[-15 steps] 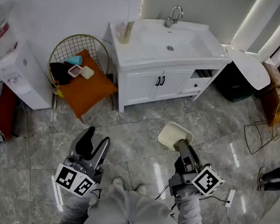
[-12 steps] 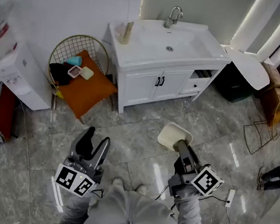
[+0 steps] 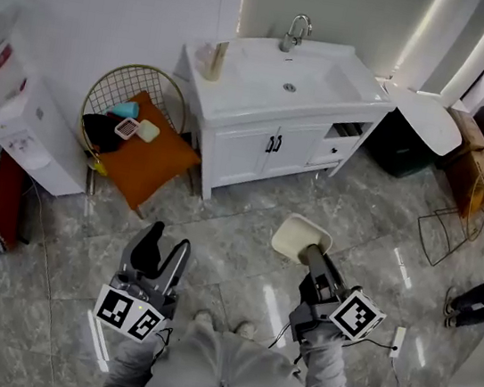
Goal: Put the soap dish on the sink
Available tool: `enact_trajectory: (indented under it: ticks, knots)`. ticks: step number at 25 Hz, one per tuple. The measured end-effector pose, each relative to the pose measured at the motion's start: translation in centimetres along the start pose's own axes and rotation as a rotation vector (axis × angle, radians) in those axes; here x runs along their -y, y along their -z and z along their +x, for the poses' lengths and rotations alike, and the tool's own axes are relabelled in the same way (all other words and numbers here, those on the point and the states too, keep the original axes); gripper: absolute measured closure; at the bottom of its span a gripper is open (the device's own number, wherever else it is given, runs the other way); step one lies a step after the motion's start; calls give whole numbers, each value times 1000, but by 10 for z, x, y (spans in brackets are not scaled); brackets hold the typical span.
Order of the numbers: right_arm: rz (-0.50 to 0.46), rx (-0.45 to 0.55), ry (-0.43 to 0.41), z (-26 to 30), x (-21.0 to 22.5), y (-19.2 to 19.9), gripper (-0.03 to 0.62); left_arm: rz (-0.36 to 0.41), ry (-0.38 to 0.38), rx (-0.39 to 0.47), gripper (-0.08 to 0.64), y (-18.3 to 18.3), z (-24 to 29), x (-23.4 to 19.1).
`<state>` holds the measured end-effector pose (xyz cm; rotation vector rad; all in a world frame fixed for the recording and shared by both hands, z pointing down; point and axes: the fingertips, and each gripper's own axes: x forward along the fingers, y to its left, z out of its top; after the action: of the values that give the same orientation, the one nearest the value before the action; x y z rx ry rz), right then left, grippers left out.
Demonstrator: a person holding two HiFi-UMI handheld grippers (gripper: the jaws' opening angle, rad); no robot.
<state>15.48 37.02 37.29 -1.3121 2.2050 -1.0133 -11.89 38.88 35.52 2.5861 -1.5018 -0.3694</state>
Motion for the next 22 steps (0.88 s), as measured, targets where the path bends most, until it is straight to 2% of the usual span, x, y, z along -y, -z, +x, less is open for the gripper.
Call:
enact_trajectory:
  ticks: [11,22]
  knots:
    - [32,45,13,10,-12,13,534,-5,53,-18,291,-2,-3,-23]
    - [58,45,44,37,8,5,534,-8,55,-39,291,6,29,-43]
